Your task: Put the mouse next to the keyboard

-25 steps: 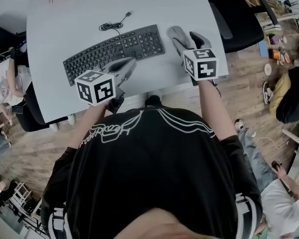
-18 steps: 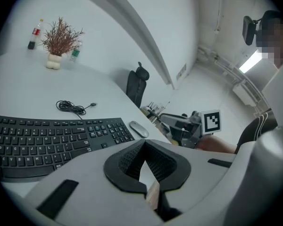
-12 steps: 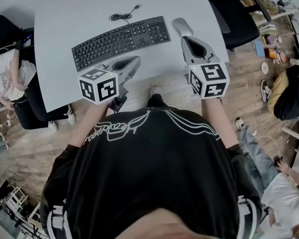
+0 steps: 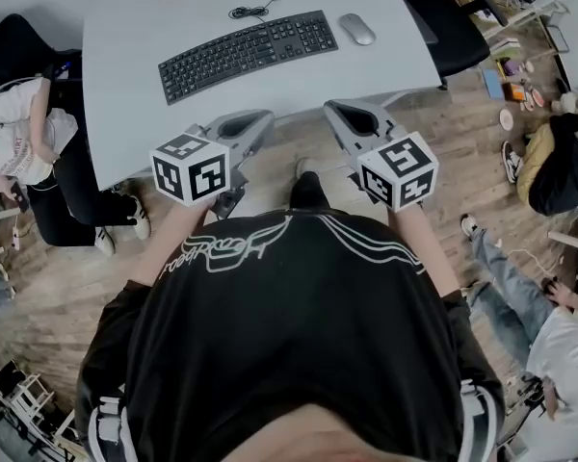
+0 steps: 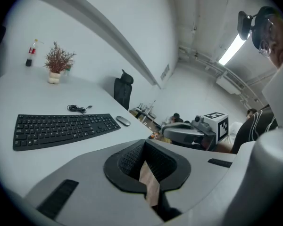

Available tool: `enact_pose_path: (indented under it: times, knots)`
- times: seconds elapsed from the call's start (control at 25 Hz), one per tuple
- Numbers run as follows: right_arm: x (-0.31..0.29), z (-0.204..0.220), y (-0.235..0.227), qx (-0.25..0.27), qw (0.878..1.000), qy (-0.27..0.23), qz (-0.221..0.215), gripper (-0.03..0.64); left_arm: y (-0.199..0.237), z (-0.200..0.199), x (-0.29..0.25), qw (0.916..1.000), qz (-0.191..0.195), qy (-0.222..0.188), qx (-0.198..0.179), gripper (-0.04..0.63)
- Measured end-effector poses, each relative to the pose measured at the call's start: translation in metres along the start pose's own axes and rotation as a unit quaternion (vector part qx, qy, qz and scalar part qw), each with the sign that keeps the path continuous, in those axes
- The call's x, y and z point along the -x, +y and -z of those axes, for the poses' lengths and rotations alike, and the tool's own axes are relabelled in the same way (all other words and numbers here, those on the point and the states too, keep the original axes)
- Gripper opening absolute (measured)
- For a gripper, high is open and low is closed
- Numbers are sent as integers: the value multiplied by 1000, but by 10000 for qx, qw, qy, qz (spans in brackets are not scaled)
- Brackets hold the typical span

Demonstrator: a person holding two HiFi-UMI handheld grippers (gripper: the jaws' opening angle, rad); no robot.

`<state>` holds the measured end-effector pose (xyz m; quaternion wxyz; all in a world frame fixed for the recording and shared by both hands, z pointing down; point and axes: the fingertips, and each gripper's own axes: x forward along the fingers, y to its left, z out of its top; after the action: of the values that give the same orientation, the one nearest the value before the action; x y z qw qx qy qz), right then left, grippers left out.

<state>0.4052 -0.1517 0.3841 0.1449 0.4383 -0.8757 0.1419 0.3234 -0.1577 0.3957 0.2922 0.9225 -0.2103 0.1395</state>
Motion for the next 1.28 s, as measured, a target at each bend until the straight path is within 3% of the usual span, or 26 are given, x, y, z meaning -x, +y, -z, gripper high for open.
enact_pose_path:
  times: [0.44, 1.28]
  knots:
    - [30, 40, 90, -302, 9992, -14, -269, 9, -45, 49, 58, 9994, 106, -108, -319, 6]
    - [28, 43, 109, -394, 9988, 37, -301, 8, -49, 55, 76, 9991, 153, -129, -362, 6]
